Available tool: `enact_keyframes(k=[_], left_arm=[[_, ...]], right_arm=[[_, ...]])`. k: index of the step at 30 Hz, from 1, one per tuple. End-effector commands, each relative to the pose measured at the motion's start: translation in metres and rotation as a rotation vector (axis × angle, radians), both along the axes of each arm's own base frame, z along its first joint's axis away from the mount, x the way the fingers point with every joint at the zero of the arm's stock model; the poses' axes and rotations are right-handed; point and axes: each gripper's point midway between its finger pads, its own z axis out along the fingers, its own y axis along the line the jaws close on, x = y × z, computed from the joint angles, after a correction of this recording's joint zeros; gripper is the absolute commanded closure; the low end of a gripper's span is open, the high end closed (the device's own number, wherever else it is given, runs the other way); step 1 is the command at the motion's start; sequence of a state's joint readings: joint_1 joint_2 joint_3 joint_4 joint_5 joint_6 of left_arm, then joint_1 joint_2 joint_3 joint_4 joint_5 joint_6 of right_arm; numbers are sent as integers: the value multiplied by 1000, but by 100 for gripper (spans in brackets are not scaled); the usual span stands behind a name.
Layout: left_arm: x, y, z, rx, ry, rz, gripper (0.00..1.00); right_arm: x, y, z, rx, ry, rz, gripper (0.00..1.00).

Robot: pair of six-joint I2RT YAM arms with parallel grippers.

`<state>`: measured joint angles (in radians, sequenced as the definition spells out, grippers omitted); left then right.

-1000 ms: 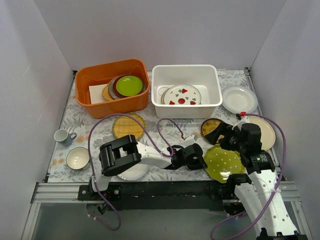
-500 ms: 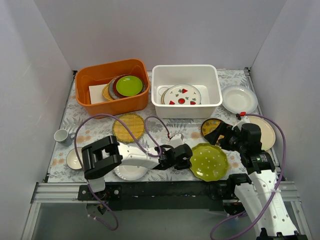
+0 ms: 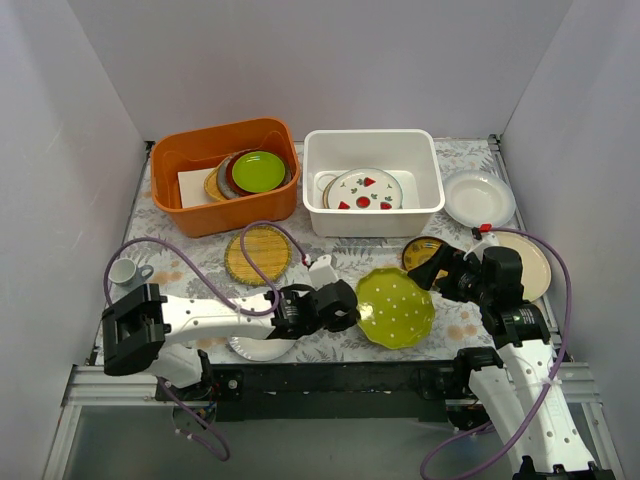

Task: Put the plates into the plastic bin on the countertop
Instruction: Pick up the plate at the center of the board.

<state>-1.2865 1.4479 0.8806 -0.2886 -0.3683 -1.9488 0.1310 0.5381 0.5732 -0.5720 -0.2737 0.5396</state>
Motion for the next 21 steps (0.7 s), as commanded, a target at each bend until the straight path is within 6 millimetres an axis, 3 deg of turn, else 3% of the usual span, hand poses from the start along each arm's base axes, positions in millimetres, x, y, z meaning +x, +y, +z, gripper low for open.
enact_keyframes(k=[1, 6, 13, 21], left_arm=[[17, -3, 78, -203, -107, 70, 100], [21, 8, 106, -231, -144, 95, 100], [20, 20, 121, -260, -164, 111, 100], [19, 20, 142, -319, -201, 96, 100]], right_arm=[[1, 6, 2, 35, -19, 24, 6], [0, 7, -2, 36, -17, 33, 6], [-2, 7, -8, 28, -5, 40, 6], [-9, 25, -17, 131, 12, 107, 8]])
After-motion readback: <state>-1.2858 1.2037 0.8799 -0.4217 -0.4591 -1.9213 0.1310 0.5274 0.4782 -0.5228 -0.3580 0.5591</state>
